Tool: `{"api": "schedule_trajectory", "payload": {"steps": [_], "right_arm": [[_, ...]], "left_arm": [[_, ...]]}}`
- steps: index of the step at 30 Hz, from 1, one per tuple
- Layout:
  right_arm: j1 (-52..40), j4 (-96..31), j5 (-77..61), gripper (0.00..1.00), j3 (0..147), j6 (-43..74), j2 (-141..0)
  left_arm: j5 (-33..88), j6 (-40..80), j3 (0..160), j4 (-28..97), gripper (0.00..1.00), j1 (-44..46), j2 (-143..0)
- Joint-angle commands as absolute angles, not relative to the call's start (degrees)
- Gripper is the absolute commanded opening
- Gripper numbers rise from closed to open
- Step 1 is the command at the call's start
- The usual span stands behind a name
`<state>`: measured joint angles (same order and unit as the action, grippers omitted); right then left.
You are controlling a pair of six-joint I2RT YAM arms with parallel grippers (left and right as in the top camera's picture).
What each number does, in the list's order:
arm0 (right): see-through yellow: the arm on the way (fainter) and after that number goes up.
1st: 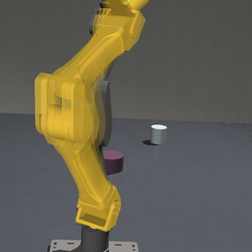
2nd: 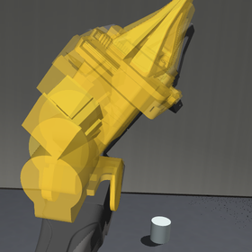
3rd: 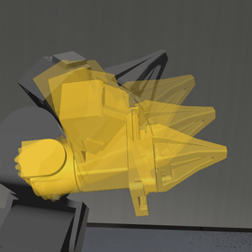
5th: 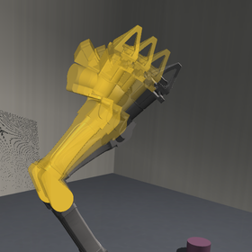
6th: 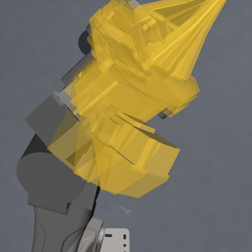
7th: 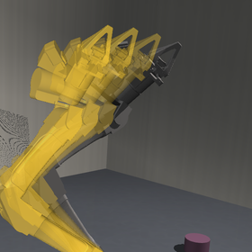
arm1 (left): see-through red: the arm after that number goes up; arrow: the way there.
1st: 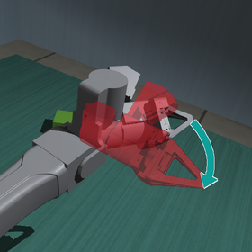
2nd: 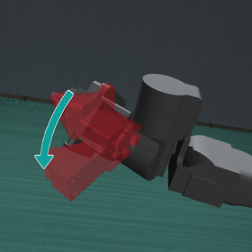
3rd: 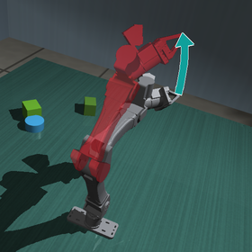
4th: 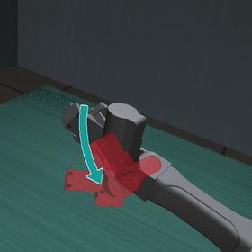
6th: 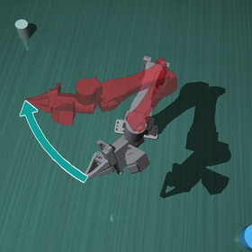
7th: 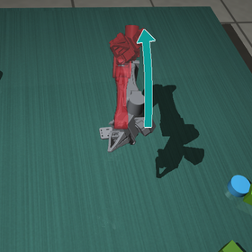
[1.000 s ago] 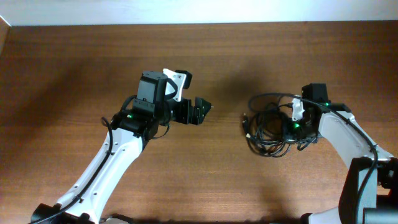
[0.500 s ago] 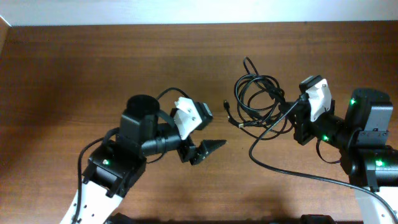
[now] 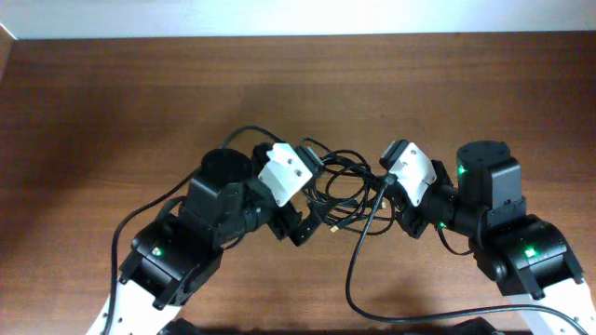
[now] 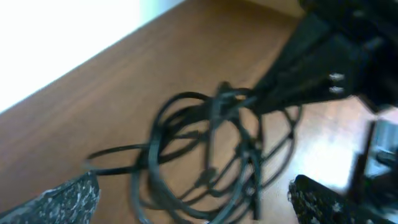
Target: Untangle cables
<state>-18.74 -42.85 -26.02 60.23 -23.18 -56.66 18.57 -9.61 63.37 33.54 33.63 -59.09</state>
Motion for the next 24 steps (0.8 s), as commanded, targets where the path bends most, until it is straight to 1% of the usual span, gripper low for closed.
{"api": "schedule_trajectory", "payload": {"steps": [1,3,4,8,9,10,12,13,14,16,17,18,19,21,22,24], "right_arm": [[-19.18,-42.19,-25.89,0.04,61.25,-23.55,-55.96],[-19.18,-42.28,-26.59,0.04,61.25,-23.55,-55.96],[-19.18,-42.74,-26.74,0.04,61.25,-23.57,-55.96],[-19.18,-43.27,-28.62,0.04,61.25,-23.59,-55.94],[-19.18,-43.27,-29.76,0.04,61.25,-23.62,-55.94],[-19.18,-43.24,-30.24,0.04,61.25,-23.62,-55.94],[-19.18,-43.2,-30.39,0.04,61.25,-23.59,-55.57],[-19.18,-42.96,-30.39,0.04,61.25,-23.59,-55.13],[-19.18,-42.5,-30.39,0.04,61.25,-23.59,-54.41],[-19.18,-42.37,-30.39,0.04,61.25,-23.59,-53.01],[-19.18,-42.39,-30.41,0.04,61.25,-23.57,-52.27],[-19.18,-42.39,-30.96,0.04,61.25,-23.57,-51.7],[-19.18,-42.37,-31.51,0.04,61.25,-23.57,-51.37],[-19.18,-42.39,-31.51,0.04,61.25,-23.55,-51.2],[-19.18,-42.37,-31.53,0.04,61.25,-23.55,-51.2],[-19.18,-42.15,-33.87,0.04,61.25,-23.55,-51.18]], "left_arm": [[27.2,-9.1,64.6,35.33,0.99,33.78,-61.45],[25.54,-9.08,64.6,35.59,0.99,33.78,-64.71],[21.91,-9.08,64.6,35.18,0.99,33.78,-66.54],[21.17,-9.1,64.6,30.65,1.0,33.78,-67.46],[21.19,-9.08,64.6,30.74,0.87,33.78,-67.51],[21.19,-9.1,64.6,30.94,0.79,33.78,-67.53],[21.19,-9.1,64.6,32.34,0.53,33.78,-67.53],[21.19,-9.1,64.6,32.88,0.43,33.78,-67.55],[21.19,-9.1,64.6,33.54,0.31,33.78,-67.55],[21.19,-9.08,64.6,34.13,0.21,33.78,-67.55],[21.19,-9.08,64.6,34.39,0.1,33.78,-67.55],[21.19,-9.08,64.6,34.72,0.03,33.78,-67.55],[21.21,-9.06,64.6,34.83,0.0,33.78,-67.55],[22.46,-8.56,64.6,34.83,0.01,33.78,-67.55],[25.28,-8.45,64.6,34.83,0.41,33.78,-67.55],[25.93,-8.45,64.6,34.81,0.73,34.83,-67.55]]}}
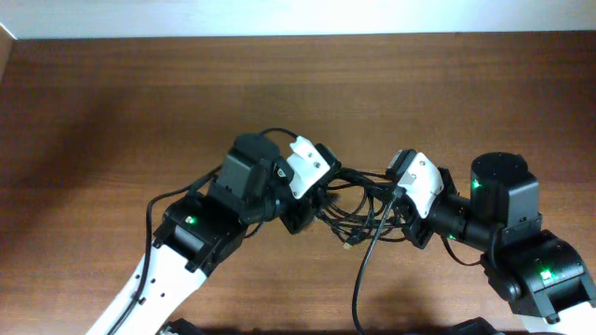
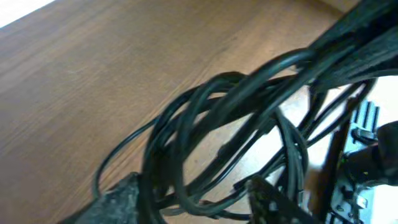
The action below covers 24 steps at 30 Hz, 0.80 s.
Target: Untangle cables
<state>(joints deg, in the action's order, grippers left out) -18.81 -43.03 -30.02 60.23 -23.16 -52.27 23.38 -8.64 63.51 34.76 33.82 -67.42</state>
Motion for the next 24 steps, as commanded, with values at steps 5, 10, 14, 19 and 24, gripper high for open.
{"api": "schedule_trajectory", "payload": {"steps": [5,10,14,19,24], "right_arm": [[-19.16,-40.23,-34.09,0.04,61.25,-23.53,-51.18],[-19.16,-37.36,-34.06,0.04,61.25,-23.11,-51.2],[-19.11,-36.6,-33.82,0.04,61.25,-23.11,-51.2],[-19.11,-36.64,-33.8,0.04,61.25,-23.11,-51.2],[-19.11,-37.65,-32.03,0.04,61.25,-23.11,-51.2]], "left_arm": [[25.41,-8.47,64.6,34.85,0.29,36.27,-67.55],[25.02,-8.47,64.6,36.71,0.0,36.27,-67.55],[20.58,-6.55,64.6,37.67,0.0,36.27,-67.55],[19.88,-5.15,64.6,37.85,0.0,36.27,-67.55],[19.75,-5.15,64.6,37.8,0.0,36.27,-67.55]]}}
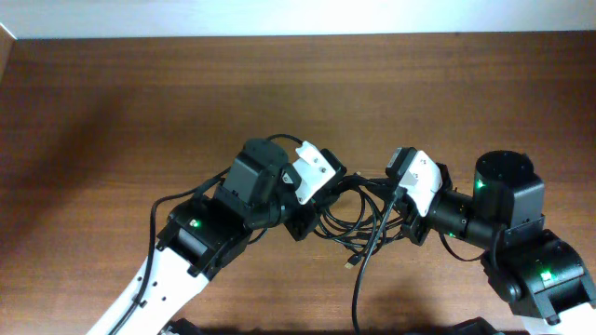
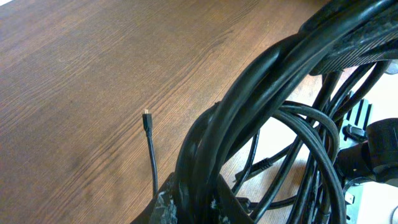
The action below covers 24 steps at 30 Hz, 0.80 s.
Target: Untangle cables
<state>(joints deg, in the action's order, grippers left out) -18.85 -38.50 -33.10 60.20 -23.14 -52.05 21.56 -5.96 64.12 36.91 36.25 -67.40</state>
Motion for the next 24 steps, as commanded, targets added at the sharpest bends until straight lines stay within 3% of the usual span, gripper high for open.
{"api": "schedule_trajectory", "payload": {"steps": [1,3,15,16,17,18,19,24], "right_arm": [[-19.11,-37.71,-31.22,0.04,61.25,-23.09,-51.2],[-19.11,-37.74,-30.79,0.04,61.25,-23.09,-51.2],[-19.11,-38.35,-10.81,0.04,61.25,-15.99,-51.18],[-19.11,-39.07,-12.47,0.08,61.25,-16.01,-51.18],[-19.11,-39.97,-15.11,0.38,61.25,-16.01,-51.18],[-19.11,-40.36,-16.4,0.55,61.25,-15.99,-51.18],[-19.11,-40.51,-17.65,0.61,61.25,-16.01,-51.07],[-19.11,-38.83,-27.92,0.64,61.25,-16.25,-48.49]], "left_arm": [[17.98,-3.84,64.6,37.8,0.0,36.27,-67.55],[11.49,0.93,64.6,37.82,0.0,36.27,-67.55],[7.46,0.43,64.69,34.3,0.0,36.23,-65.43],[7.44,0.36,64.69,33.47,0.0,36.21,-64.64],[7.49,-2.07,64.69,32.84,0.0,36.23,-63.46],[7.49,-3.66,64.69,32.69,0.0,36.23,-62.87],[7.51,-6.09,64.69,32.58,0.0,36.23,-62.37],[9.19,-16.88,64.69,32.58,0.0,36.23,-62.33]]}}
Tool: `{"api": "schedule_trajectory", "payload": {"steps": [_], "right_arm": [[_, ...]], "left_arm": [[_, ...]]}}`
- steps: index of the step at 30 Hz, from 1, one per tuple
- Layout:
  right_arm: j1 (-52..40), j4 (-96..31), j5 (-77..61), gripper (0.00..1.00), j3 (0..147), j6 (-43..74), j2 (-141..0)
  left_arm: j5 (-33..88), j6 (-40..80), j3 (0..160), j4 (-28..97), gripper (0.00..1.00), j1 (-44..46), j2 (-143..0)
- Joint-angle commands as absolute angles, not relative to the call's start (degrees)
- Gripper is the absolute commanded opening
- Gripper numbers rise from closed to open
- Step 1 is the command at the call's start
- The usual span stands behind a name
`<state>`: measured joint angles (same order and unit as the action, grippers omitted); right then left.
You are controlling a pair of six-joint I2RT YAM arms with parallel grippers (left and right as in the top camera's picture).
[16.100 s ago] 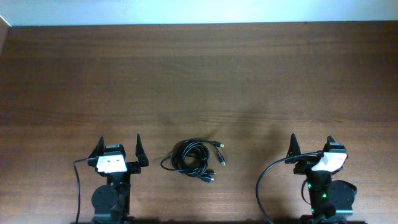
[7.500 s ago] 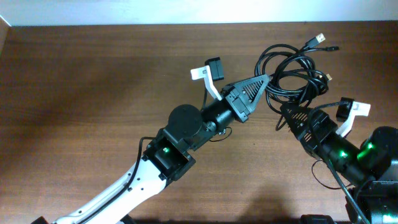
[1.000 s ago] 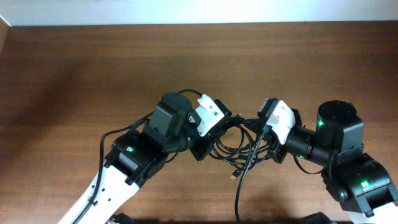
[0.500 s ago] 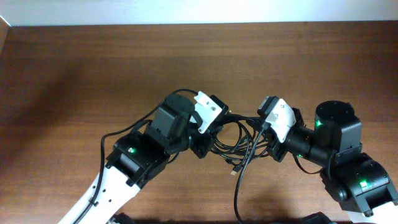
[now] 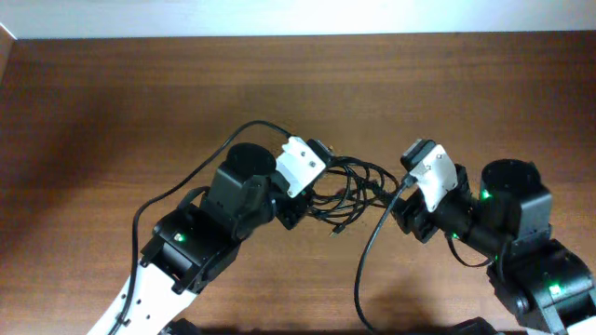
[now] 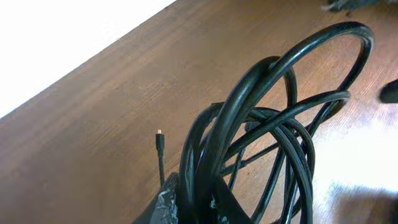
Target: Untangle cables
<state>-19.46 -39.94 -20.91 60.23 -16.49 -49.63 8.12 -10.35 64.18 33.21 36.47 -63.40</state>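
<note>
A tangled bundle of black cables (image 5: pixel 346 186) hangs at the table's middle. My left gripper (image 5: pixel 296 203) is shut on its left side. In the left wrist view the cable loops (image 6: pixel 273 118) rise out of the left gripper (image 6: pixel 199 200), pinched between the speckled fingers (image 6: pixel 165 202). One thin loose end with a small plug (image 6: pixel 159 134) stands out beside the bundle. My right gripper (image 5: pixel 399 203) sits just right of the bundle, apart from it. Its dark fingertips (image 6: pixel 390 92) show wide apart at the right edge of the left wrist view.
The brown wooden table (image 5: pixel 112 112) bears the cables. A separate black cable (image 5: pixel 365 261) runs from the right wrist down toward the front edge, and another (image 5: pixel 177 195) loops off the left wrist. A pale wall strip (image 5: pixel 298 14) borders the far edge.
The right gripper was clamped on the bundle's right side and is now off it, drawn back to the right. The left gripper still holds the bundle, and the loops hang looser.
First the right gripper held the bundle while my left gripper stood open beside it. Then the left fingers were around the loops, then shut on them with both grippers holding. Now only the left one holds the bundle.
</note>
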Motion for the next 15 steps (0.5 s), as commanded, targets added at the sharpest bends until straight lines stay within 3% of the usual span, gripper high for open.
{"api": "schedule_trajectory", "payload": {"steps": [1,6,8,12,14,15], "right_arm": [[-19.11,-37.82,-31.77,0.64,61.25,-16.25,-48.47],[-19.11,-36.23,-36.88,0.59,61.25,-16.21,-48.49],[-19.14,-36.27,-36.88,0.48,61.25,-16.21,-48.64],[-19.11,-36.38,-36.73,0.05,61.25,-16.21,-48.62],[-19.11,-36.38,-34.04,0.04,61.25,-16.19,-48.62],[-19.11,-36.36,-30.79,0.04,61.25,-16.12,-48.62]], "left_arm": [[9.58,-18.39,64.66,32.42,0.0,36.23,-62.35],[27.03,-23.51,64.66,25.87,0.0,36.77,-62.35],[27.27,-23.51,64.66,23.97,0.0,37.67,-62.35],[27.22,-23.49,64.66,22.31,0.0,38.63,-62.35],[27.22,-23.46,64.66,22.33,0.0,38.63,-62.33],[27.18,-23.11,64.66,22.37,0.21,38.61,-62.33]]}}
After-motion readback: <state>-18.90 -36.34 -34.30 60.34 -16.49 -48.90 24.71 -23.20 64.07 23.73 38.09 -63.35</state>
